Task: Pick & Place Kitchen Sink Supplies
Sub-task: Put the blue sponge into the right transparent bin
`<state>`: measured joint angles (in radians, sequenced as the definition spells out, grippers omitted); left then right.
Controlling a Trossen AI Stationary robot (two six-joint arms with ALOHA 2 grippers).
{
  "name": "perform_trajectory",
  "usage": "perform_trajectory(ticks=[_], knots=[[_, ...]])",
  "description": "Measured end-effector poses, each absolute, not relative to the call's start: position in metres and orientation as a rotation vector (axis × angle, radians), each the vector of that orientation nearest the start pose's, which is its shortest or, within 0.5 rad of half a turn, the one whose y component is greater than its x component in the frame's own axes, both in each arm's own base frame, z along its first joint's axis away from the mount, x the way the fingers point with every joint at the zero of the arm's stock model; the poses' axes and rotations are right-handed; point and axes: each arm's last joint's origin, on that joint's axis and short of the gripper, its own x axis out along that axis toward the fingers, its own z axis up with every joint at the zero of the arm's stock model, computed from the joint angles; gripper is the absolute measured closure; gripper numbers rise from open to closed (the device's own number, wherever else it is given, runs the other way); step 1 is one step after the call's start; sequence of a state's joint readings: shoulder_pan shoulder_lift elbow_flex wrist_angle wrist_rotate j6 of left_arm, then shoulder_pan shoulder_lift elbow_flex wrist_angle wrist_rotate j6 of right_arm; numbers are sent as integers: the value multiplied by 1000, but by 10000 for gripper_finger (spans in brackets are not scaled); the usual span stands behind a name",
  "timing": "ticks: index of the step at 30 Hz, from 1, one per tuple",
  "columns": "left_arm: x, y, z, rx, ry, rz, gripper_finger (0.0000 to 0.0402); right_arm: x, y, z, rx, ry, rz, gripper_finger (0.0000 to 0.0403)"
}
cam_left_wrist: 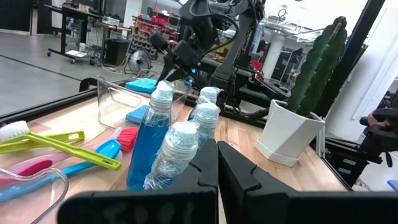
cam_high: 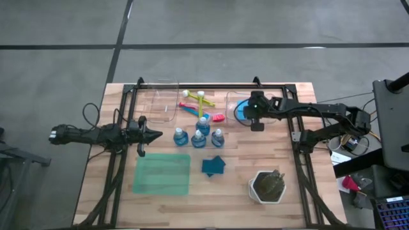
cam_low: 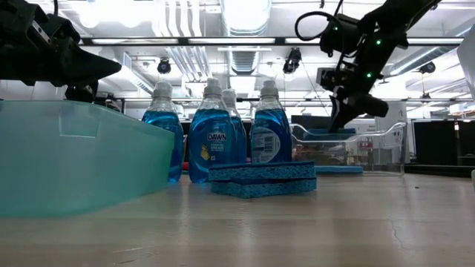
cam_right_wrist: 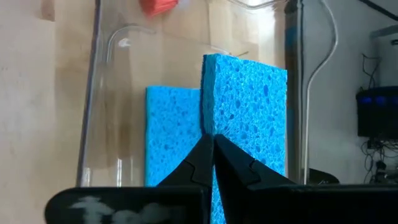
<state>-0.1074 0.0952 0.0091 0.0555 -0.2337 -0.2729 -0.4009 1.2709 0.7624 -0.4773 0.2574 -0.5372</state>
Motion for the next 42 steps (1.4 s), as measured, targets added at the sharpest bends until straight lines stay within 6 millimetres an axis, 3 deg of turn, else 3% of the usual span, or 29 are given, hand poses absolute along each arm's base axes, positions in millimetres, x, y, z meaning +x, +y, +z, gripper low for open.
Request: perform_trajectory(ticks=[18,42], knots=[[102,-4,164,-267,13,130,401,205,-101,179,-366,1118,-293,394],[102,-4,164,-267,13,130,401,203,-102,167,-391,1064,-315,394]])
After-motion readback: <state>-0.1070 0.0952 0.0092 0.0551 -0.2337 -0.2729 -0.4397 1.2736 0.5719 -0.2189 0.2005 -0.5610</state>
